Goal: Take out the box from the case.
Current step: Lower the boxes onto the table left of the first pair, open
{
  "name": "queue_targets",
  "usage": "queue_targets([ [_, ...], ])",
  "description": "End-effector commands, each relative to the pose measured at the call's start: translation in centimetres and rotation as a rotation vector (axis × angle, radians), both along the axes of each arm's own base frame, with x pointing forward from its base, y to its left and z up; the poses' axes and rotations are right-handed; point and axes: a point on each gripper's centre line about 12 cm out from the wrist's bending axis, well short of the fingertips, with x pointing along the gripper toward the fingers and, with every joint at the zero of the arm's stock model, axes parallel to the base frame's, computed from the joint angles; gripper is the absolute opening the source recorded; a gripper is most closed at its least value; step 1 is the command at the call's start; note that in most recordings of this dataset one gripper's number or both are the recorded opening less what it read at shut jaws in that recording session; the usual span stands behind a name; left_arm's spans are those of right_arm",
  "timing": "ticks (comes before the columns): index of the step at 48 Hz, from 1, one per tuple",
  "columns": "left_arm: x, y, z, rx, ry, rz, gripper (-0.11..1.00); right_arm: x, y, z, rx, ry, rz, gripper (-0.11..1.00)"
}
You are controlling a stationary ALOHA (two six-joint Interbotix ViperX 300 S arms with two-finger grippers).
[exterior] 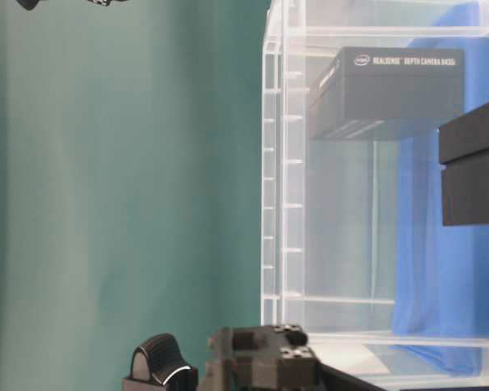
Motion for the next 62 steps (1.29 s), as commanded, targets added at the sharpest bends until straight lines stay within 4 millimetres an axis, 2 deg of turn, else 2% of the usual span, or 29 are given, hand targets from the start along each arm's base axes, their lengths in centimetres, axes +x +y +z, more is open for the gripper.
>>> queue_targets([
  [1,0.18,0.0,0.94,0.0,-0.034,-0.006,0.61,-0.1,0.07,0.65,-0.012,-0.02,0.005,0.92],
  [15,0.71,-0.2,0.98,-0.019,-0.088,-0.016,0.61,-0.08,0.0,0.67,-0.014,-0.019,0.003,0.92],
  [24,0.23,-0.39,0.8,-0.046,-0.077,-0.005,0.62,-0.1,0.01,0.71,-0.014,-0.021,0.002,0.92],
  [30,0.09,-0.51,0.81,-0.059,-0.073,0.001,0.91,-0.1,0.01,0.71,-0.014,-0.021,0.002,0.92],
  [33,0.12,-0.54,0.85,-0.061,-0.074,0.002,0.97,-0.07,0.0,0.77,-0.015,-0.024,0.002,0.92],
  [39,0.12,-0.52,0.85,-0.06,-0.074,0.0,0.94,-0.04,-0.01,0.78,-0.016,-0.026,0.004,0.92],
  [62,-0.15,-0.43,1.62,-0.06,-0.077,0.0,0.94,-0.04,-0.01,0.78,-0.016,-0.026,0.004,0.92],
])
